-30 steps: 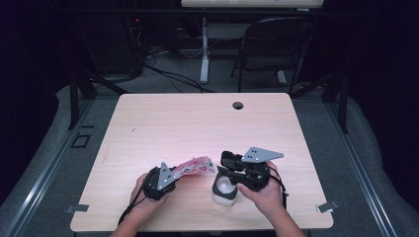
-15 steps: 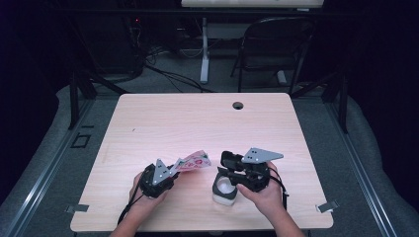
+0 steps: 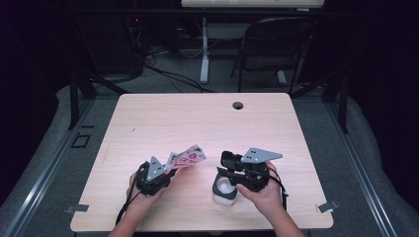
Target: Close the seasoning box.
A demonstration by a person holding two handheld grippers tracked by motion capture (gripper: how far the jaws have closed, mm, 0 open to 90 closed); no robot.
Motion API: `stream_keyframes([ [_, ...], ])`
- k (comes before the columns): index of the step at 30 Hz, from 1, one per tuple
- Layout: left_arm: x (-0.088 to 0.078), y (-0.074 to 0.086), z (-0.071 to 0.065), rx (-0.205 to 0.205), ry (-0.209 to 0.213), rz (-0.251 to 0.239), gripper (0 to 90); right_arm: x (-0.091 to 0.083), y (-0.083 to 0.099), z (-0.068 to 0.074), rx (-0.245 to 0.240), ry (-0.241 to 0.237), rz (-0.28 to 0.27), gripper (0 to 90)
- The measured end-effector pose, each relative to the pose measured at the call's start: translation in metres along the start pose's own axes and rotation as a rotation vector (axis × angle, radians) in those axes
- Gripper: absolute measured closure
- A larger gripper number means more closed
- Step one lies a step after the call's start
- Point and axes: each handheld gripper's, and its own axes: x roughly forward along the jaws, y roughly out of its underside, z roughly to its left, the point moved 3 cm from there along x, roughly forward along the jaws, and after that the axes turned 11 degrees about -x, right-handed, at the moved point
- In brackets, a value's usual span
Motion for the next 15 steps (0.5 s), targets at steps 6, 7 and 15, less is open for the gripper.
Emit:
stream_keyframes([
  [6,-0.004,-0.001,0.009,-0.061,-0.026,-0.019,69.2,0.000,-0.001,0.000,0.000,0.004,-0.001,62.6],
  [7,-0.005,0.000,0.011,-0.068,-0.036,-0.020,69.2,0.000,-0.001,0.000,0.000,0.004,-0.002,62.3],
  [15,-0.009,0.002,0.026,-0.131,-0.103,-0.031,69.2,0.000,-0.001,0.000,-0.002,0.003,0.000,60.1],
])
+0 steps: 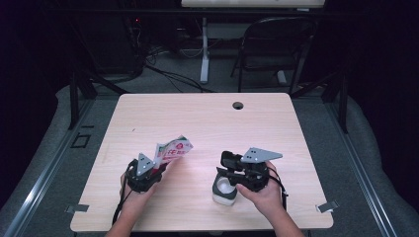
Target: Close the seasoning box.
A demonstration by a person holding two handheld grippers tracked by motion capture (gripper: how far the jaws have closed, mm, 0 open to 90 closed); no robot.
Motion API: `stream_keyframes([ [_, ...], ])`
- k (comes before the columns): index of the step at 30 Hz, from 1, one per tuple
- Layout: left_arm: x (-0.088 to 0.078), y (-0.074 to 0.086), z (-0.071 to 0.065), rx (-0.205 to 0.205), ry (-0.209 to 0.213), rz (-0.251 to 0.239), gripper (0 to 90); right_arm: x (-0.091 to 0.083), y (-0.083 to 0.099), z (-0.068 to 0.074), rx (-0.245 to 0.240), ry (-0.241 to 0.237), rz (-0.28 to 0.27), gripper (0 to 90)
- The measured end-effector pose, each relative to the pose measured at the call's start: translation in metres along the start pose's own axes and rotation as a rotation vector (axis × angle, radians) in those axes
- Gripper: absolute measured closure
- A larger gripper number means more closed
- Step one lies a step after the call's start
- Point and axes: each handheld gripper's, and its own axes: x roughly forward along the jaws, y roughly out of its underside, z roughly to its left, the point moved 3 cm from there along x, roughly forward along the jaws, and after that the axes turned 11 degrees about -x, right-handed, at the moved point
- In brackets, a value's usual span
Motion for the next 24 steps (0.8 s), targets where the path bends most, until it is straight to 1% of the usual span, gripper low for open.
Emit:
stream_keyframes([
  [1,-0.001,0.000,0.004,-0.019,-0.022,-0.004,69.1,0.000,0.000,0.000,-0.005,0.011,-0.008,57.9],
  [4,-0.004,0.000,0.009,-0.039,-0.041,-0.007,69.2,0.000,-0.001,-0.002,-0.015,0.027,-0.015,57.4],
  [7,-0.006,0.000,0.015,-0.066,-0.065,-0.016,69.2,0.000,0.000,-0.002,-0.024,0.022,-0.008,59.2],
  [11,-0.009,0.000,0.024,-0.099,-0.095,-0.025,69.1,0.001,-0.001,-0.001,-0.037,0.021,-0.011,59.2],
  [15,-0.010,0.002,0.032,-0.132,-0.128,-0.033,69.1,0.002,0.000,-0.001,-0.033,0.013,-0.015,57.9],
  [17,-0.010,0.003,0.036,-0.141,-0.145,-0.023,69.1,0.003,0.000,-0.001,-0.030,0.012,-0.020,56.8],
  [20,-0.009,0.006,0.042,-0.163,-0.156,-0.020,69.1,0.003,0.000,-0.001,-0.028,0.016,-0.032,56.0],
  [22,-0.010,0.007,0.044,-0.178,-0.161,-0.021,69.1,0.003,0.000,0.000,-0.032,0.018,-0.032,56.1],
  [23,-0.010,0.007,0.044,-0.178,-0.161,-0.021,69.1,0.003,0.000,0.000,-0.030,0.018,-0.030,56.2],
  [24,-0.010,0.007,0.046,-0.190,-0.169,-0.020,69.1,0.003,0.000,0.000,-0.030,0.018,-0.030,56.2],
])
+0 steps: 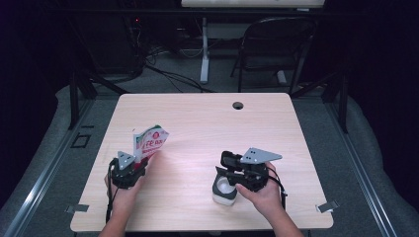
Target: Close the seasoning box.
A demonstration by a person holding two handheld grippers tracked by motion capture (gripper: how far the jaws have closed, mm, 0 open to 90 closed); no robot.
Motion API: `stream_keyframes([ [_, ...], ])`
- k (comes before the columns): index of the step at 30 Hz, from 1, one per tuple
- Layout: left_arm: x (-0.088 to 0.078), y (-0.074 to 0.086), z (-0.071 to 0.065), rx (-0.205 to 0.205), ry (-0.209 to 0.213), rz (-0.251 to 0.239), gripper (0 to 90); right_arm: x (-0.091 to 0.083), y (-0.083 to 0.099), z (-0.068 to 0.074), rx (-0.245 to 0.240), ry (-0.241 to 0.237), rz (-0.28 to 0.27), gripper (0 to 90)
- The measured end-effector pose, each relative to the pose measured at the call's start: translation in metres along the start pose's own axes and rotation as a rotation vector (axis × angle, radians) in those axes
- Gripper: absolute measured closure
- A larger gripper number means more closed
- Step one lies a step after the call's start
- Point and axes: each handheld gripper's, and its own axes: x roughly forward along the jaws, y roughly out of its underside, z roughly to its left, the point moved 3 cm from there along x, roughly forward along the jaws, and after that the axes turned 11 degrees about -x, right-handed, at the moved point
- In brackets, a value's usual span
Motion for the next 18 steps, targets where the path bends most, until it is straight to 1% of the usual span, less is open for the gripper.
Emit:
stream_keyframes([
  [1,0.000,0.000,0.002,-0.010,-0.007,-0.006,69.1,0.000,0.000,0.000,-0.003,-0.001,0.008,56.2],
  [2,0.000,0.000,0.003,-0.007,-0.017,-0.002,69.1,0.000,0.000,0.001,-0.003,-0.002,0.008,56.2],
  [3,0.001,0.000,0.005,-0.013,-0.023,-0.003,69.1,0.000,0.000,0.001,-0.002,-0.001,0.006,56.0],
  [6,0.002,0.001,0.008,-0.025,-0.022,0.001,69.1,-0.001,0.000,0.001,-0.001,0.001,0.001,56.0],
  [10,0.004,0.004,0.011,-0.030,-0.040,0.007,69.1,-0.001,0.000,0.000,0.007,-0.002,-0.007,56.0],
  [14,0.005,0.005,0.016,-0.031,-0.068,0.004,69.1,0.000,0.000,0.001,0.001,-0.003,-0.006,55.6],
  [18,0.004,0.005,0.021,-0.051,-0.084,0.006,69.1,0.000,0.001,0.001,-0.002,-0.002,-0.005,56.2],
])
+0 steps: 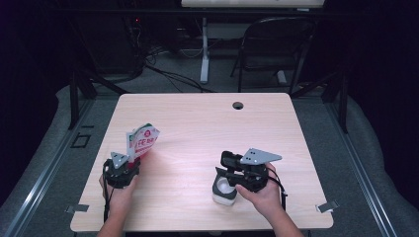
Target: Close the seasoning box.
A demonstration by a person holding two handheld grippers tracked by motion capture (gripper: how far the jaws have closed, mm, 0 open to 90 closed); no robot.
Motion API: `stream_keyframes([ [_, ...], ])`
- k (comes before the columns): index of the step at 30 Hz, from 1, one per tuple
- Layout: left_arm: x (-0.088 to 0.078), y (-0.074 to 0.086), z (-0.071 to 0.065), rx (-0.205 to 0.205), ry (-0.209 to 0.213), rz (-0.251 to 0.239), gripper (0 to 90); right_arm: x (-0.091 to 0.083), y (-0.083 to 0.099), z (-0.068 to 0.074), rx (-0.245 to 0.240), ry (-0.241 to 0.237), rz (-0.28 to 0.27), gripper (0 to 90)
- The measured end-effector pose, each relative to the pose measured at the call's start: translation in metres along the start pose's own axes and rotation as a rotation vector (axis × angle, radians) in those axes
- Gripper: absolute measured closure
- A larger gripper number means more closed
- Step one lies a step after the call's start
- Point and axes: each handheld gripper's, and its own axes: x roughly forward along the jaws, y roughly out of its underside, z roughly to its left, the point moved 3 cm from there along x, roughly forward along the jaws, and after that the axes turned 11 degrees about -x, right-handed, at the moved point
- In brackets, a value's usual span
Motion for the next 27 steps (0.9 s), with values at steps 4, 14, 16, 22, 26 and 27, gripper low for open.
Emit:
stream_keyframes([
  [4,-0.001,0.000,0.006,-0.016,-0.030,-0.013,69.1,-0.001,0.000,-0.001,-0.002,0.003,0.000,56.3],
  [14,0.001,0.001,0.019,-0.027,-0.087,-0.014,69.1,-0.001,0.001,-0.002,0.002,0.012,0.001,55.3],
  [16,0.002,0.002,0.022,-0.027,-0.104,-0.012,69.1,-0.001,0.001,-0.002,0.002,0.013,0.004,55.2],
  [22,0.003,0.004,0.029,-0.049,-0.121,-0.007,68.8,0.000,0.002,-0.003,0.006,0.010,0.001,54.8],
  [26,0.003,0.004,0.029,-0.059,-0.101,-0.006,62.6,0.000,0.002,-0.003,0.001,0.011,0.008,54.2],
  [27,0.003,0.004,0.029,-0.051,-0.103,-0.004,60.3,0.000,0.002,-0.003,0.001,0.011,0.009,54.1],
])
